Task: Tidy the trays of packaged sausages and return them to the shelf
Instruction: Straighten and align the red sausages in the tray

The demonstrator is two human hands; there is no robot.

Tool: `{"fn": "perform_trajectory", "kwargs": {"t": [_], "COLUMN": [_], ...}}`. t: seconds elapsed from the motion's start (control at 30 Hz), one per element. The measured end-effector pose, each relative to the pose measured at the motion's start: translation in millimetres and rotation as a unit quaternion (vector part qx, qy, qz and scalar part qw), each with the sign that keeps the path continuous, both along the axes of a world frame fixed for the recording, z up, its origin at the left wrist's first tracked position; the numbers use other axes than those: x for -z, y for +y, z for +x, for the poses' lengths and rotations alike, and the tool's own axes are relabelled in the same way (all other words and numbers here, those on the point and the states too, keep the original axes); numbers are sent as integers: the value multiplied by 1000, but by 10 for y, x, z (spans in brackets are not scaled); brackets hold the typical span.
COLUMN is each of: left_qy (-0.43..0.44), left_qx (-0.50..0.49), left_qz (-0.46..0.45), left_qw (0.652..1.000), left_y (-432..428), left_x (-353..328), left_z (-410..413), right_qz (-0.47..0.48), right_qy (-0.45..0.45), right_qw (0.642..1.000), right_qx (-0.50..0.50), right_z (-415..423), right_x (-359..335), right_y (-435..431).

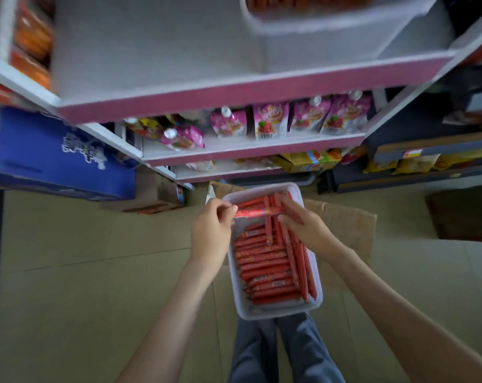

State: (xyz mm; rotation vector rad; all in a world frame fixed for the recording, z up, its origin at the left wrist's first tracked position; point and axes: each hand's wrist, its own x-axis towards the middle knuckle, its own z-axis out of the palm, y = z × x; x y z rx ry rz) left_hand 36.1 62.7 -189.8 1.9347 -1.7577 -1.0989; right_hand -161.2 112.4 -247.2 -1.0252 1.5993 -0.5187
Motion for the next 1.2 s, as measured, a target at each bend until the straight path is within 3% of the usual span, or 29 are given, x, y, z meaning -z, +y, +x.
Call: {"fn": "perform_trajectory", "kwargs": {"t": [0.07, 0.2, 0.33, 0.43, 0.6, 0.7, 0.87, 1.0, 1.1, 1.17, 1.2], "left_qy": [105, 296, 522, 589, 617, 608, 584, 497, 359, 181, 103], "left_qx": [-67, -148, -173, -163, -165, -137, -147, -137, -90, -16, 27], "left_qz": [43, 111, 133, 82, 9, -7, -31, -39, -60, -147, -209], "left_qw": [991, 937, 825, 787, 769, 782, 798, 856, 927, 972, 972], "left_y": [-41, -118, -34, 1, -99, -151, -156, -109, -66, -60, -57], "left_x": [-455, -1322, -2074, -2480, -3021, -3157, -3173, -3085, -2992, -2955, -2961], "left_z": [-22, -52, -78, -159, -251, -198, -81, -88, -143, -147, -155], "right_qz": [-47, -138, -206, -247, -309, -330, -366, -356, -371, -388, -401], "right_qy": [-24, -134, -258, -317, -345, -325, -194, -252, -254, -184, -127], "right_qw": [995, 961, 902, 865, 836, 840, 885, 882, 873, 886, 893], "right_qx": [80, 200, 277, 300, 295, 282, 213, 179, 187, 173, 158], "right_z": [-34, -163, -200, -184, -103, -50, -2, 19, 3, 16, 41], "right_x": [-529, -1633, -2475, -2951, -3622, -3797, -3790, -3731, -3764, -3796, -3811], "right_y": [-58, -101, -80, -108, -186, -190, -158, -173, -276, -329, -341]}}
